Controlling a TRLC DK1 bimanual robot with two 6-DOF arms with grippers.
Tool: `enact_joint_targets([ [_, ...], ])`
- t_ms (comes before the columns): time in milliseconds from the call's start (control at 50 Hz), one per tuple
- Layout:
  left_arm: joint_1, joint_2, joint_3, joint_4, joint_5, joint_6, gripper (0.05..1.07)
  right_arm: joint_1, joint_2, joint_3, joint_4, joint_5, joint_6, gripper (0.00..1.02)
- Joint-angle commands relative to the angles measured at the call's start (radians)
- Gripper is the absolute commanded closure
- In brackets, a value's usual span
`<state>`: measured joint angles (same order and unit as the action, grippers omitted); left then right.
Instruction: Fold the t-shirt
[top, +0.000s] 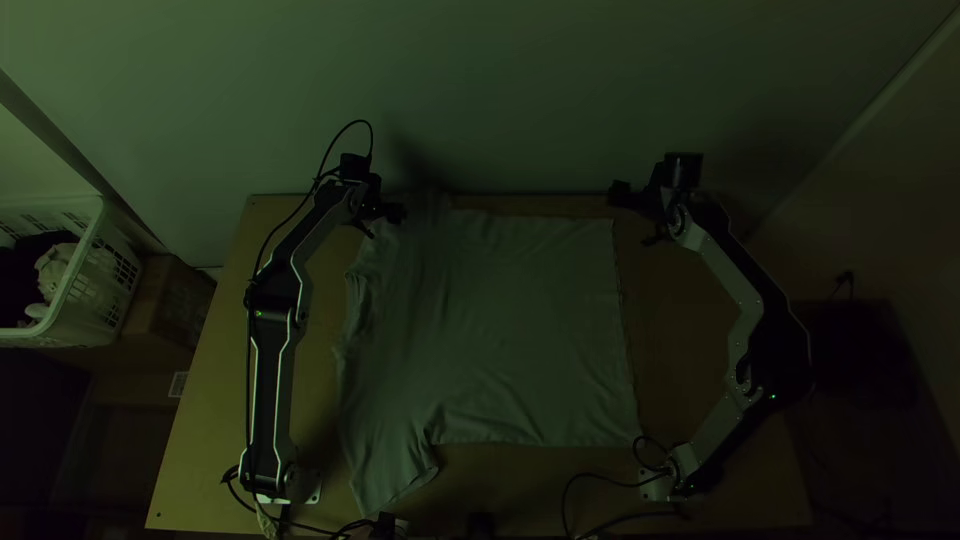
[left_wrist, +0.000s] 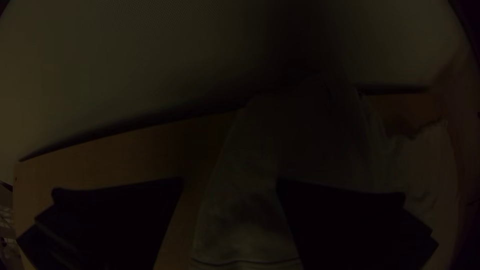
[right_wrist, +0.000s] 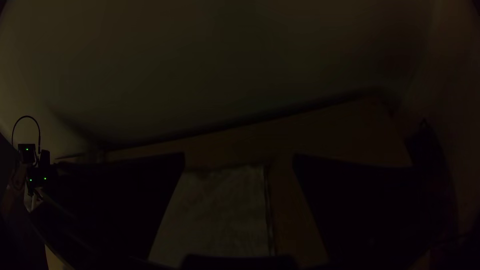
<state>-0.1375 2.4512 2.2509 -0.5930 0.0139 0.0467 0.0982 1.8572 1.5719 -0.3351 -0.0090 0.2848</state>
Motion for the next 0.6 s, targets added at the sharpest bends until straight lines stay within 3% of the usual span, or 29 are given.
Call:
enact_joint_targets([
  [0, -0.004, 0.043, 0.013, -0.013, 0.004, 0.013, 0.31, 0.005, 0.016, 0.028, -0.019, 0.0, 0.027, 0.07],
  [220, -0.005, 0.02, 0.013, -0.048, 0.011, 0.024, 1.03, 0.008, 0.04, 0.033, -0.05, 0.001, 0.036, 0.07],
  [500, 0.01, -0.035, 0.01, -0.06, 0.012, -0.027, 1.05, 0.009, 0.126, 0.129, -0.15, 0.003, 0.063, 0.07],
  [580, 0.007, -0.054, 0.01, -0.073, 0.012, -0.03, 1.05, 0.009, 0.174, 0.195, -0.203, 0.003, 0.065, 0.12],
])
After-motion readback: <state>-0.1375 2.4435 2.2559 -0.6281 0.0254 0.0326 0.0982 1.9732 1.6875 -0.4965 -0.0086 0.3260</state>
